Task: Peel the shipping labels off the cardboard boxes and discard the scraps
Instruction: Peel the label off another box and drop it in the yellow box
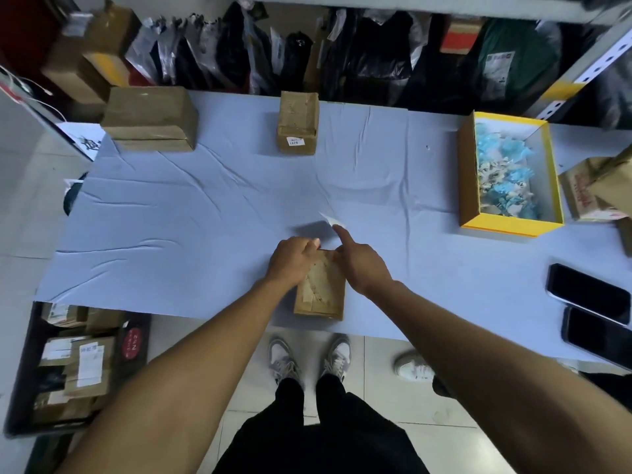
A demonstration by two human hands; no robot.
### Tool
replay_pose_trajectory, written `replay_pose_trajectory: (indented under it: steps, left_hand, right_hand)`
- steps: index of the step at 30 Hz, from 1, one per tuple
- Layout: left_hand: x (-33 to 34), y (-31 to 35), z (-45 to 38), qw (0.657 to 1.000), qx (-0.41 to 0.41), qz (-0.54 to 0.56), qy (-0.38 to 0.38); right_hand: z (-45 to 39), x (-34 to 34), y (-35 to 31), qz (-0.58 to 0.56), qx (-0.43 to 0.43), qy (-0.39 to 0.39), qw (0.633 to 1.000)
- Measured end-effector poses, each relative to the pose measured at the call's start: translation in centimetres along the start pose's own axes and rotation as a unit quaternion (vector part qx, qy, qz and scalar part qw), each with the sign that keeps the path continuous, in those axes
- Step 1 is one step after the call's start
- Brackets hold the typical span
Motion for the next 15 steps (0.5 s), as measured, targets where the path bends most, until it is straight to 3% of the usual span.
replay_pose_trajectory:
  steps: [3,8,11,15]
  left_hand:
    - [-1.7,1.4,0.2,0.999,-0.04,-0.031,-0.004]
    - [-7.8,5.8,-0.9,0.988,0.081,-0.128,0.017]
    - [-10.4,8.2,-1.1,0.976,0.139,-0.166,-0.02]
    - [-12.4,9.3,-1.2,0.977,0.145,-0.151,-0.044]
  right_hand:
    - [-0.3,-1.4,-1.6,0.115,0.011,-0.064,0.991]
    - [0.1,-5.5,-5.3,0.152,-0.064,-0.141,0.976]
    - [0.7,-7.9,-7.8,0.149,-0.114,-0.146,0.971]
    - [0.7,-10.0,-10.0,0.14,-0.136,-0.118,0.974]
Point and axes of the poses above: each hand's wrist, its own z-axis away from the middle knuckle, its own x-axis out of the palm, y = z × x, the point moved 7 cm from there along -z, towards the middle knuckle, and after that the axes turned 6 degrees about x, right-handed, at the moved point
